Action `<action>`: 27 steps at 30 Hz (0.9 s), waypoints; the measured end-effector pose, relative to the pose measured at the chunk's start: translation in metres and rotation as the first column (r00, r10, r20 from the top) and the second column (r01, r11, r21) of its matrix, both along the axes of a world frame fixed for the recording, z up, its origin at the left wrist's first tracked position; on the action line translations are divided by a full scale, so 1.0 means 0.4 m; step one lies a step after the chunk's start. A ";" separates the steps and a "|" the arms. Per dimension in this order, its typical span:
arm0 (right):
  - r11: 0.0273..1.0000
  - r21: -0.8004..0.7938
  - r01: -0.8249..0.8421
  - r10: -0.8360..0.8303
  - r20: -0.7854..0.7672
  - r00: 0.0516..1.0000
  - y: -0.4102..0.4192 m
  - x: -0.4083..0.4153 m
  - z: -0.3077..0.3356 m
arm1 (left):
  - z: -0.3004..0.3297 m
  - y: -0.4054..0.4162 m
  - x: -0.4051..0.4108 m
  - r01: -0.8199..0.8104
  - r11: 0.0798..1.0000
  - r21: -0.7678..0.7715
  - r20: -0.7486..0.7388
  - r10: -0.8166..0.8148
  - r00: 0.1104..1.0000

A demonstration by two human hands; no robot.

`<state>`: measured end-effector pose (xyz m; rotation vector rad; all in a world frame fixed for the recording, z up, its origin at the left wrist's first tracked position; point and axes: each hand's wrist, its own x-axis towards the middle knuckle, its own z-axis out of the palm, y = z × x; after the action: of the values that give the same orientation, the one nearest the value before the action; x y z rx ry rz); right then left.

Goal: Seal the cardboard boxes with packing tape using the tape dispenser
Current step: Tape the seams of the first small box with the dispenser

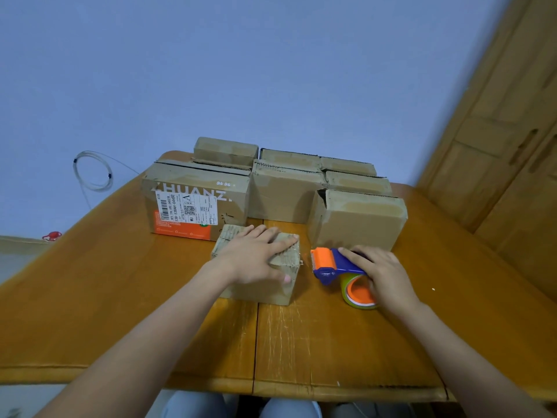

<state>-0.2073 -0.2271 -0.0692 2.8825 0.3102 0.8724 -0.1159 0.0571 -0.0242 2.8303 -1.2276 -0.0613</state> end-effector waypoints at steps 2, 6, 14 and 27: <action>0.999 -0.035 -0.009 0.009 -0.019 1.000 0.013 0.012 0.001 | 0.000 0.000 -0.002 0.000 1.000 -0.001 0.006 0.000 1.000; 0.990 -0.124 -0.064 0.059 -0.049 0.997 0.047 0.035 0.030 | 0.003 -0.001 -0.004 0.000 1.000 -0.008 0.002 0.001 1.000; 0.879 -0.462 -0.122 0.106 -0.061 0.993 0.070 0.092 0.136 | 0.003 -0.003 -0.007 -0.009 1.000 -0.010 0.007 0.009 1.000; 0.715 -0.695 -0.081 0.024 -0.091 0.996 0.150 0.101 0.206 | 0.005 -0.007 -0.008 -0.033 0.999 -0.031 0.000 0.033 0.999</action>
<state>-0.1668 -0.1670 0.0131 2.1919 0.5873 0.4891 -0.1193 0.0542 -0.0222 2.8233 -1.1709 -0.0403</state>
